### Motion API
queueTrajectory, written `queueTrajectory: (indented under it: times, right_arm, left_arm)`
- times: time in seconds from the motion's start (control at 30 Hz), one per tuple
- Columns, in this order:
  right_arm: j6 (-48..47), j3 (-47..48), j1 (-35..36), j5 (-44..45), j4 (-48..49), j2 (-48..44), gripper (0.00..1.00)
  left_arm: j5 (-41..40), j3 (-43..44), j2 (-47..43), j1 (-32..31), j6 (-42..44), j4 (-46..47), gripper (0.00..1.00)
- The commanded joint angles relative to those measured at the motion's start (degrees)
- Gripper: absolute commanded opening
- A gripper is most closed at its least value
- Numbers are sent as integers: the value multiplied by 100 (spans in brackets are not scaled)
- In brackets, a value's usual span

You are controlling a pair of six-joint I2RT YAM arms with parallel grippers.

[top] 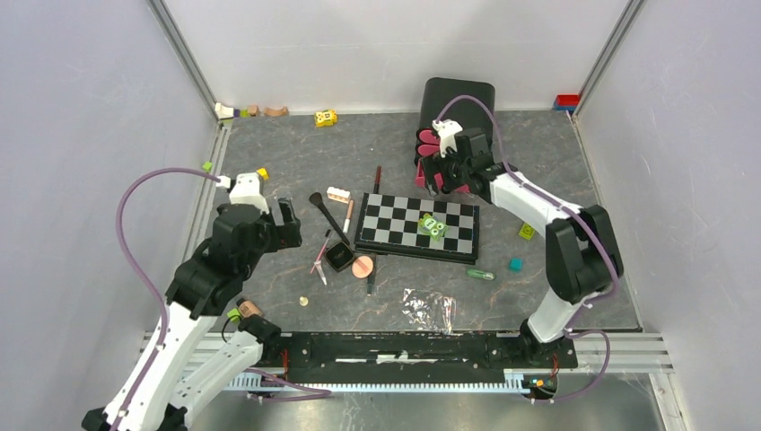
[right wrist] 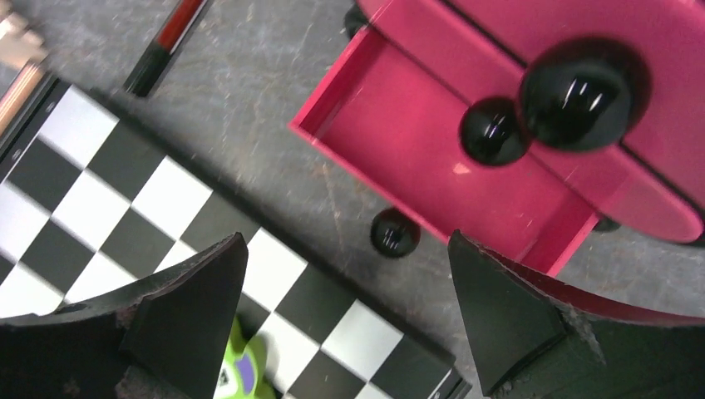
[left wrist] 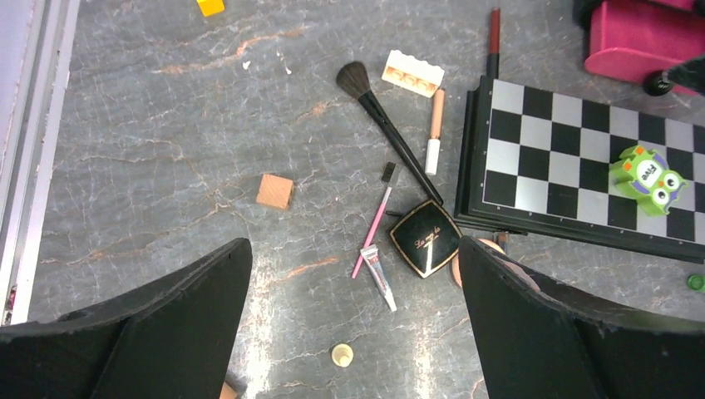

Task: Organize the makeup
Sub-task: Open the drawer in the storage box.

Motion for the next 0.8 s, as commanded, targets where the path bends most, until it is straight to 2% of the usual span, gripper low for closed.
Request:
queueTrajectory:
  times: [0.0,0.03,0.27,0.4,0.6,0.77]
  right_arm:
    - [9,635,-7,646,144,515,99]
    - [194,634,-7,850,227,566,99]
    - [1303,277,-11,1273,1265,657,78]
    - [1633,143,-11,1478,1632,669,75]
    - [2079,4,-12,1914,1691,806,67]
    - [2301,-59,-11,2144,1656,991,64]
  left_arm:
    - [-12,-142,-284,-21,329,-1,100]
    - [11,-194,-336,-22,331,52,100]
    - [-48,-273,-353,-20,384,97,100]
    - [-59,-286,-338,-20,397,92,100]
    - [-141,-308,-340,-20,415,114,100]
    - [-149,-324,-362,-20,410,114,100]
